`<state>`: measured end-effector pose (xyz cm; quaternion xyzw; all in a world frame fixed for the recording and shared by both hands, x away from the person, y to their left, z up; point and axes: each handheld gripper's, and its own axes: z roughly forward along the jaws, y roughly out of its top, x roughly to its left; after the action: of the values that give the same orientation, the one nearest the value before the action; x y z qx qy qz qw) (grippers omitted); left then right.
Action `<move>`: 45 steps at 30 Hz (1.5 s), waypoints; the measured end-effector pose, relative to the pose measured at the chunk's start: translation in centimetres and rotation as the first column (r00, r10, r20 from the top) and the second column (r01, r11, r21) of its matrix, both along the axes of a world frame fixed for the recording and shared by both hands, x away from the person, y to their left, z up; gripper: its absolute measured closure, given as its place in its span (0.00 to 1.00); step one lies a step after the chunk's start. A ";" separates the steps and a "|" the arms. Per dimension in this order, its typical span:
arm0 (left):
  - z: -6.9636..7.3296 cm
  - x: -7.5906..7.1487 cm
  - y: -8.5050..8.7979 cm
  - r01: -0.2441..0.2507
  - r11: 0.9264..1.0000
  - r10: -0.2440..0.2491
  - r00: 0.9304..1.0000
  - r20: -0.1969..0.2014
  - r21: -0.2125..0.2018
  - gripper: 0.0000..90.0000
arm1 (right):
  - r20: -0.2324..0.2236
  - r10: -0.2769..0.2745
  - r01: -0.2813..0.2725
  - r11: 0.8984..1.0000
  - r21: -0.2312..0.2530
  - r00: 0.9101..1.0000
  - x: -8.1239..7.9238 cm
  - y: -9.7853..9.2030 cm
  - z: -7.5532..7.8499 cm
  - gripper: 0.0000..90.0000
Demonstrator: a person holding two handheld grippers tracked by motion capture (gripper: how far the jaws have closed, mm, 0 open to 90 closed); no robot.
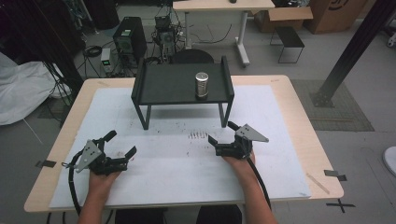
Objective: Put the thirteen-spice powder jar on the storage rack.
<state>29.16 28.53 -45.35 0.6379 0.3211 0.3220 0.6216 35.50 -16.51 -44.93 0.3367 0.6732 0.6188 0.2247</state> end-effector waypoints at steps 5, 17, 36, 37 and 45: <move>0.0 0.0 0.0 0.000 1.000 0.000 1.000 0.001 -0.001 0.00 | 0.014 -0.004 0.004 1.000 0.007 1.000 -0.2 0.0 0.0 0.00; 0.0 0.0 0.0 0.000 1.000 0.000 1.000 0.000 0.001 0.00 | 0.161 -0.006 0.007 1.000 -0.003 0.987 -1.7 0.1 -0.4 0.00; 0.0 0.0 0.0 -0.002 1.000 0.002 1.000 0.001 0.002 0.00 | 0.177 -0.009 0.008 1.000 0.007 0.984 -1.8 0.0 -0.5 0.00; 0.0 0.0 0.0 -0.002 1.000 0.002 1.000 0.002 0.002 0.00 | 0.177 -0.009 0.007 1.000 0.007 0.984 -1.8 0.0 -0.5 0.00; 0.0 0.0 0.0 -0.001 1.000 0.001 1.000 0.003 0.002 0.00 | 0.179 -0.010 0.008 1.000 0.008 0.984 -1.8 0.0 -0.5 0.00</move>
<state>29.14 28.51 -45.37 0.6380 0.3202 0.3234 0.6211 33.65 -16.52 -45.43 0.2834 0.6464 0.6481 0.2860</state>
